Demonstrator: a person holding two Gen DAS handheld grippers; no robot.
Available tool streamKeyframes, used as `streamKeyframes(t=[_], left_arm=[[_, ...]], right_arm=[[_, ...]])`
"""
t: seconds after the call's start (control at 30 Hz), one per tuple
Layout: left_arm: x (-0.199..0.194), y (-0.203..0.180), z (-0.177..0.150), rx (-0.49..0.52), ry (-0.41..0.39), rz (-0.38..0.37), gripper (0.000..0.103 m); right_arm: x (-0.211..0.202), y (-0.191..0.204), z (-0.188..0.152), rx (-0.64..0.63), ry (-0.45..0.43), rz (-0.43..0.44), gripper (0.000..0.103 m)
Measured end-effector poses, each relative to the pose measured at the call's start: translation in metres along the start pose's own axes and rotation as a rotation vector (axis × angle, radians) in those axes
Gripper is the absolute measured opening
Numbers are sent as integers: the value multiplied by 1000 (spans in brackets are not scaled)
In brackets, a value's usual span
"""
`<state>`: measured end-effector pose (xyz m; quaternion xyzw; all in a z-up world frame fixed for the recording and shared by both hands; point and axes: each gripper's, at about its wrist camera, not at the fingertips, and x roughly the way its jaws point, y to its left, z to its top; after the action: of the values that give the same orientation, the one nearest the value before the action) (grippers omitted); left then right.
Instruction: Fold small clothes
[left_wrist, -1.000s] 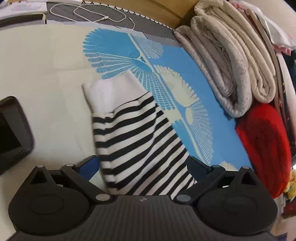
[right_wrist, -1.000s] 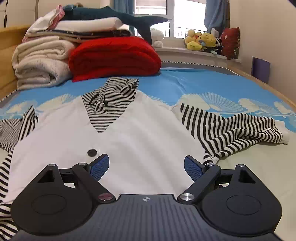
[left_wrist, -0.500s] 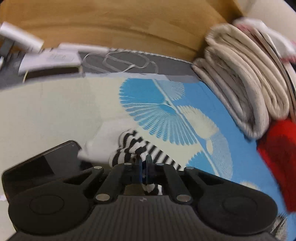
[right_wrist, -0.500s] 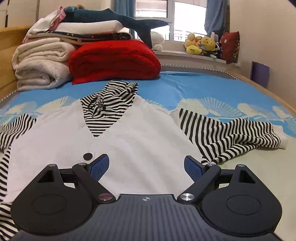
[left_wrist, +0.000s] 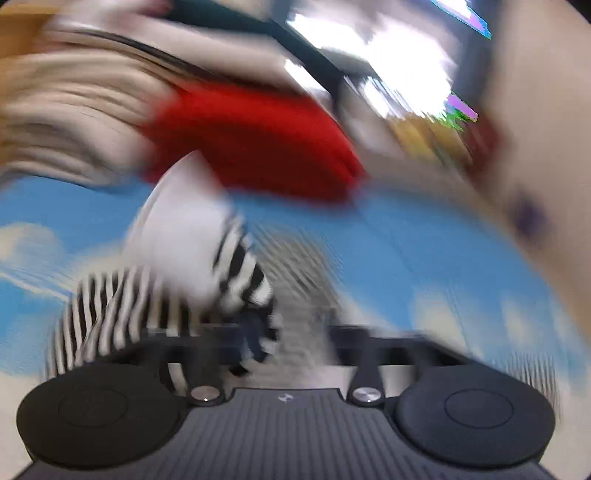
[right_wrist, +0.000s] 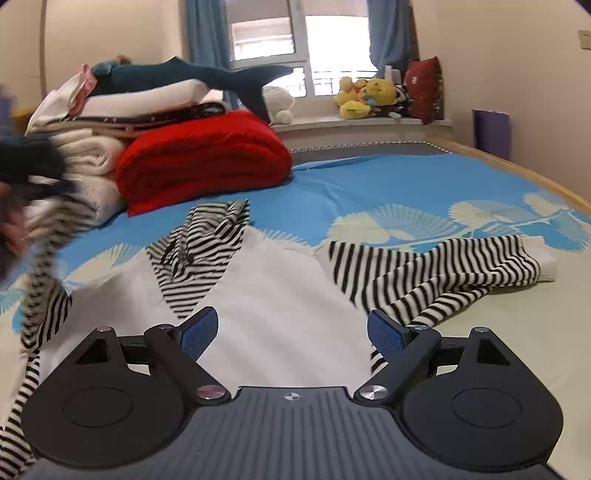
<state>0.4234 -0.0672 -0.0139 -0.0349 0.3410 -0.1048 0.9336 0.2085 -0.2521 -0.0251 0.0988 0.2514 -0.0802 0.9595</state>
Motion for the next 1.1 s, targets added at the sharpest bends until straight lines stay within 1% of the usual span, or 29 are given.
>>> streamKeyframes(t=[0.03, 0.07, 0.13, 0.17, 0.2, 0.3, 0.4, 0.47, 0.53, 0.57, 0.6, 0.67, 0.73, 0.77, 0.8, 0.83, 0.9, 0.93, 1.03, 1.1], left_arm=[[10, -20, -21, 81, 54, 18, 103], [12, -31, -43, 163, 51, 55, 102], [8, -33, -72, 299, 63, 112, 102], [1, -24, -81, 325, 77, 134, 102], [-9, -9, -88, 324, 90, 152, 102], [-47, 47, -94, 232, 121, 213, 102], [-80, 101, -94, 103, 134, 312, 103], [-90, 131, -99, 35, 143, 380, 103], [-90, 154, -103, -10, 155, 413, 103], [-87, 163, -102, -36, 164, 417, 103], [-82, 172, -105, -64, 176, 401, 103], [-68, 182, -104, -91, 231, 346, 103], [-51, 186, -103, -85, 298, 294, 103], [-44, 187, -102, -68, 315, 281, 103], [-39, 186, -103, -52, 325, 290, 103], [-34, 187, -102, -43, 336, 314, 103], [-27, 190, -102, -64, 352, 344, 103], [-24, 195, -101, -85, 360, 352, 103], [-20, 209, -104, -123, 370, 390, 103], [-15, 218, -102, -136, 378, 408, 103]], right_arm=[[0, -4, 1, 16, 7, -1, 89], [1, -9, 3, 37, 16, 0, 89], [0, -18, 5, 90, 36, 14, 89], [0, -22, 6, 115, 42, 22, 89], [-1, -25, 7, 136, 46, 33, 89], [-1, -29, 8, 172, 58, 55, 89], [3, -30, 7, 219, 93, 99, 89], [6, -33, 7, 267, 113, 145, 89], [12, -38, 8, 345, 131, 207, 89], [18, -40, 9, 381, 148, 232, 89], [28, -43, 13, 416, 175, 258, 89], [52, -46, 24, 456, 222, 279, 89], [86, -44, 39, 471, 260, 292, 87], [101, -41, 45, 465, 277, 303, 85], [121, -36, 50, 462, 297, 301, 80], [140, -31, 54, 470, 321, 280, 78], [179, -21, 55, 503, 364, 231, 76], [199, -16, 53, 516, 383, 195, 75], [242, -4, 46, 539, 406, 97, 75], [264, 0, 39, 561, 430, 71, 75]])
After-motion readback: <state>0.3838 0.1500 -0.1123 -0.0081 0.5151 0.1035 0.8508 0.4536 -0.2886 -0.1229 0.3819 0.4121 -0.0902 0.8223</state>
